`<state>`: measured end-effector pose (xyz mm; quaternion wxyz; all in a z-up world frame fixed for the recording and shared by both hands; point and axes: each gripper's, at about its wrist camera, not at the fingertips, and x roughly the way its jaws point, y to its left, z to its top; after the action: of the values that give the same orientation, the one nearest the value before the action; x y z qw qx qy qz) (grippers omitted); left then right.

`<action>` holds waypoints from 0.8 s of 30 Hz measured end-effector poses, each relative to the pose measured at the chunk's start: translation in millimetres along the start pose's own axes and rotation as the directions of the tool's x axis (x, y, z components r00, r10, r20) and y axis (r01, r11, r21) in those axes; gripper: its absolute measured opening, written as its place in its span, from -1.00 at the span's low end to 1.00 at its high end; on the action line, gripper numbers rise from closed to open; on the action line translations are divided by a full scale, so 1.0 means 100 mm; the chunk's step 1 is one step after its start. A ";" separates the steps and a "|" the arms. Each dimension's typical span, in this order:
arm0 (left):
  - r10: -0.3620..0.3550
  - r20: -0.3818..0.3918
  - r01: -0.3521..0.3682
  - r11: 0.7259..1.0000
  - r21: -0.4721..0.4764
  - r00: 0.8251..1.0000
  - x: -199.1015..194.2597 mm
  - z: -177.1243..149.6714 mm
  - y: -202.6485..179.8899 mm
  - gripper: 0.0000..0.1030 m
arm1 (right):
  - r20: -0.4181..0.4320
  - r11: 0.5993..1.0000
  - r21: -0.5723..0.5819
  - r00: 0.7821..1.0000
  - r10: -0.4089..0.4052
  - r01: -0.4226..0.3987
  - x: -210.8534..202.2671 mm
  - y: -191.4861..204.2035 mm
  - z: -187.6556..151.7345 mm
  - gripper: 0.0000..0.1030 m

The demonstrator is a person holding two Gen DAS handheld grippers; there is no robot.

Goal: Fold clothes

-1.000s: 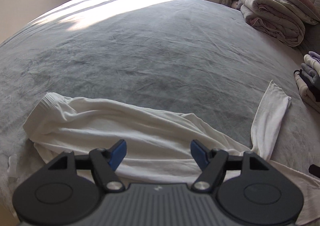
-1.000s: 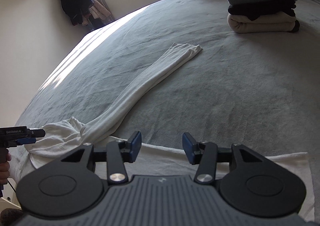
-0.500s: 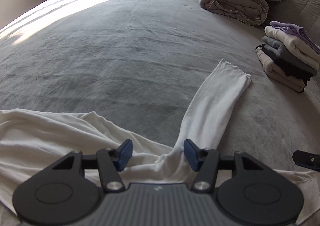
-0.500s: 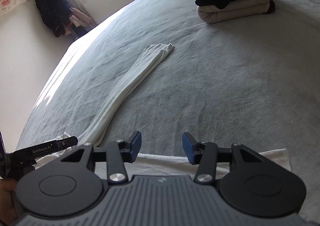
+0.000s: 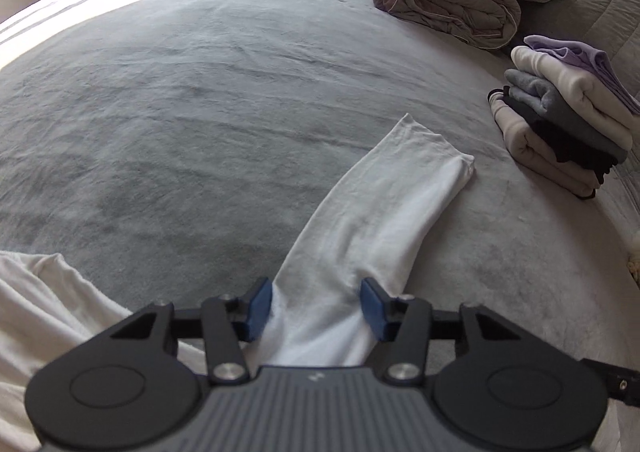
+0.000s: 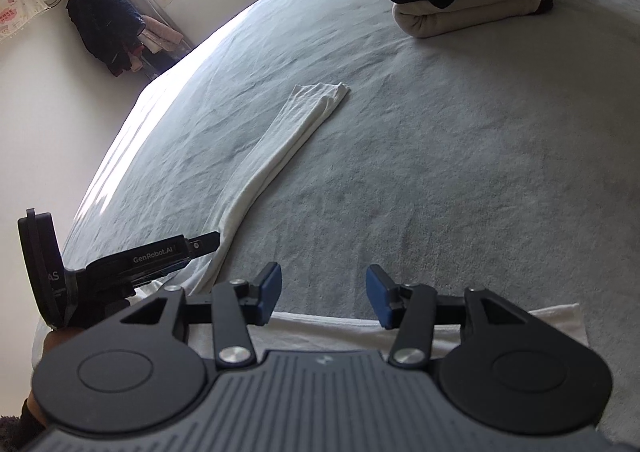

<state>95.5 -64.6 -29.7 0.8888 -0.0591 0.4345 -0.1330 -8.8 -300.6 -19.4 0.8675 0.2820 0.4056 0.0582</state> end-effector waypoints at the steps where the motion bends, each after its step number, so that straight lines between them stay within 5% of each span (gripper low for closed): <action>1: -0.005 0.005 0.005 1.000 -0.016 1.000 0.02 0.02 -0.01 -0.09 | -0.001 1.000 0.003 1.000 0.000 0.000 0.00 -0.01 0.01 0.00; 3: -0.021 0.012 0.022 0.999 -0.030 1.000 0.05 0.03 -0.04 -0.28 | -0.004 1.000 0.007 1.000 0.002 -0.002 0.00 -0.02 0.02 0.00; 5: -0.060 0.008 0.061 0.997 -0.044 0.998 0.08 0.04 -0.05 -0.93 | -0.005 1.000 0.006 1.000 0.001 -0.001 0.00 -0.03 0.03 0.00; 12: -0.107 0.074 0.112 0.991 -0.071 0.992 -0.12 0.07 -0.10 -0.94 | -0.009 1.000 0.004 1.000 -0.010 0.010 -0.02 -0.06 0.04 0.00; 24: -0.218 0.172 0.209 0.976 0.067 0.961 -0.89 0.19 -0.36 -0.94 | 0.012 0.999 0.048 1.000 -0.008 0.007 -0.13 -0.14 0.07 0.01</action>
<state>51.5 -73.7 57.5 0.9058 -0.0959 0.3410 -0.2326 -14.0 -319.7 -14.6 0.8631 0.3016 0.4028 0.0436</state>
